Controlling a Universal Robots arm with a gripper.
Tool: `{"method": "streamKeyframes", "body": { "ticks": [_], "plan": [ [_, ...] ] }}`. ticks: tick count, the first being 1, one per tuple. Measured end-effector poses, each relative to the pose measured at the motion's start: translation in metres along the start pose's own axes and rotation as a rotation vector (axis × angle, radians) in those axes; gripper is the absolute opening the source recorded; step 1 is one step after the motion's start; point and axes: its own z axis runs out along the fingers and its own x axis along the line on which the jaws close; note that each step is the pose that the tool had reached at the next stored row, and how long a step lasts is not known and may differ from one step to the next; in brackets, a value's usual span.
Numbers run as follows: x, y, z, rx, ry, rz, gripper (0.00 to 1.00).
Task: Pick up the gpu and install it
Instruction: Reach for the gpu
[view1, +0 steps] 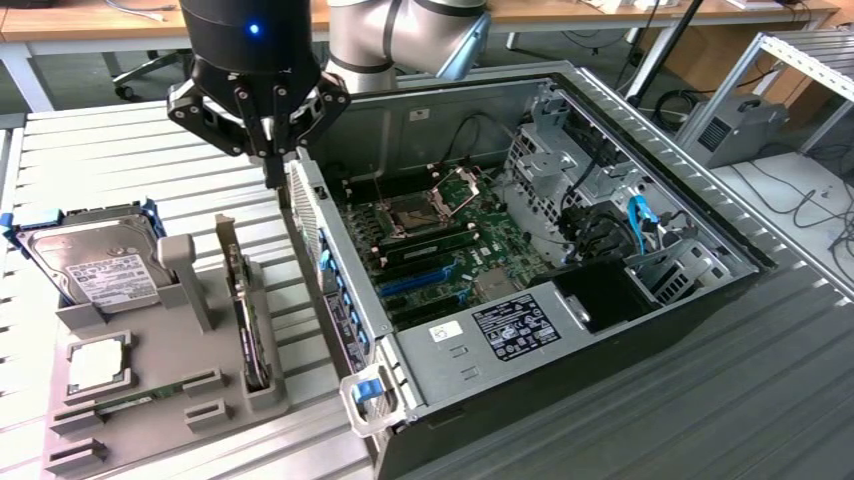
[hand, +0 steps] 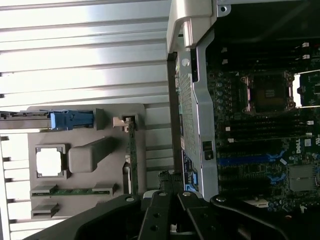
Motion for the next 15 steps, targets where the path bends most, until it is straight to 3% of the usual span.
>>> {"method": "streamKeyframes", "body": {
  "ticks": [15],
  "plan": [
    [-0.0003, -0.0056, -0.0002, 0.0001, 0.0000, 0.000, 0.11]
  ]
}}
